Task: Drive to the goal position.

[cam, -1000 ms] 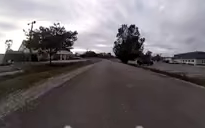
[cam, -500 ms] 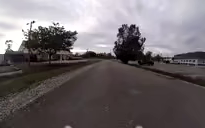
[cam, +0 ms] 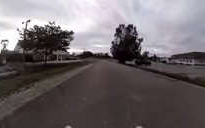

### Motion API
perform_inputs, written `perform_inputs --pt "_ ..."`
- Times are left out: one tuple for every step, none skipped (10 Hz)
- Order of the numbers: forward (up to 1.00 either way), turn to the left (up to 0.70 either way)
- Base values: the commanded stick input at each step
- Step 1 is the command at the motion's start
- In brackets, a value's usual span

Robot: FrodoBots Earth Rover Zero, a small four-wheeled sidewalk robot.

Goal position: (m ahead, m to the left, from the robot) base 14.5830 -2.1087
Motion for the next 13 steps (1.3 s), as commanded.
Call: perform_inputs --pt "0.7 0.0" --pt "0.7 0.0" --pt "0.7 0.0" --pt "0.7 0.0" --pt "0.7 0.0" --pt "0.7 0.0" --pt "0.7 0.0" --pt "0.7 0.0" --pt "0.7 0.0" --pt "0.7 0.0" --pt "0.7 0.0" --pt "0.7 0.0" --pt "0.7 0.0"
